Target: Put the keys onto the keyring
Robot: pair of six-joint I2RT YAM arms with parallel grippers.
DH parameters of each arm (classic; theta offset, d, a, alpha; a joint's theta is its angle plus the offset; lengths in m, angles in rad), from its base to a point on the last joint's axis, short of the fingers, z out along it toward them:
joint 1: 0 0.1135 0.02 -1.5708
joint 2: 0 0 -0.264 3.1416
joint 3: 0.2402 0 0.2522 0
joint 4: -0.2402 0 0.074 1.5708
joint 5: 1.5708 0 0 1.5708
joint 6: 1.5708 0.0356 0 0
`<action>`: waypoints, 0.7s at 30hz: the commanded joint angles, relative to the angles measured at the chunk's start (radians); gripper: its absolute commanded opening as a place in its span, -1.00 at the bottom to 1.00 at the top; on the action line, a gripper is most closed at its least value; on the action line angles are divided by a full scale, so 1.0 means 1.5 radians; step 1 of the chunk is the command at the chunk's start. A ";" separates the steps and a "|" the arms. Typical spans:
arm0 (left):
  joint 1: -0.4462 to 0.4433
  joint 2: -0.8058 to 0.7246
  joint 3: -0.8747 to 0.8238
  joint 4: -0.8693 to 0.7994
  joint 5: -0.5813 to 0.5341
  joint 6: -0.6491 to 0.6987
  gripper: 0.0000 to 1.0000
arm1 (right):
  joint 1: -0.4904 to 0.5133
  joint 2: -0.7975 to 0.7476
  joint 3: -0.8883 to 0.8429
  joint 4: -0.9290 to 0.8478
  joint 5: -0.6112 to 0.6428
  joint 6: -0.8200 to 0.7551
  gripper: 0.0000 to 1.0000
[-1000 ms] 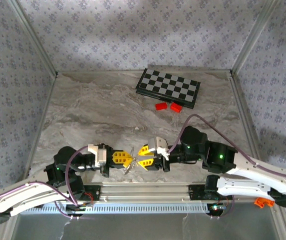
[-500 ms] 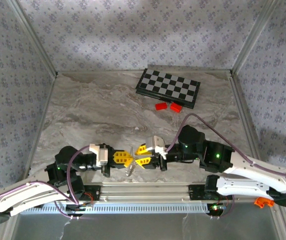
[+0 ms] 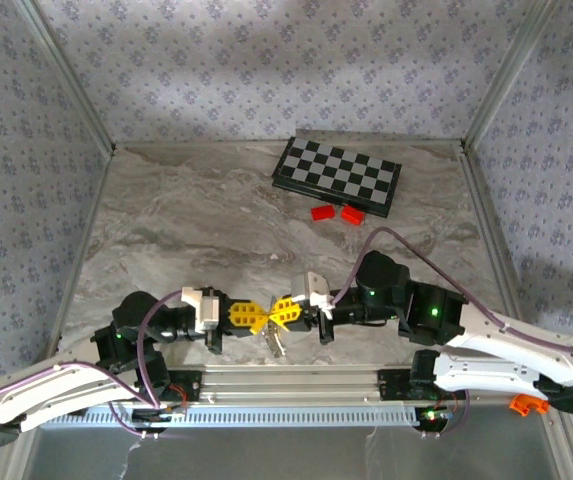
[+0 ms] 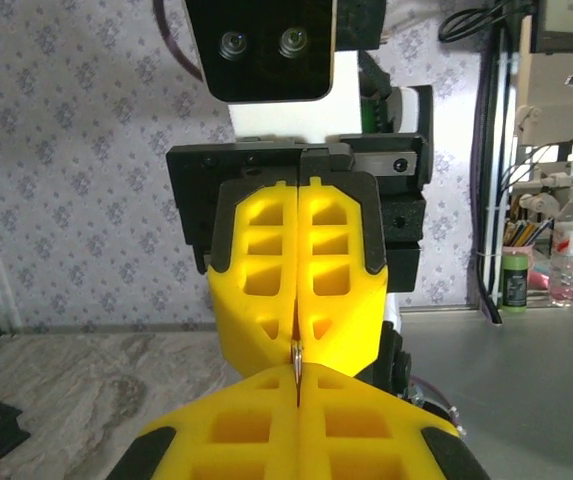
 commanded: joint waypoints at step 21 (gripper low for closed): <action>-0.001 0.083 0.139 -0.274 -0.126 0.067 -0.32 | -0.008 0.091 0.134 -0.291 0.132 -0.049 -1.00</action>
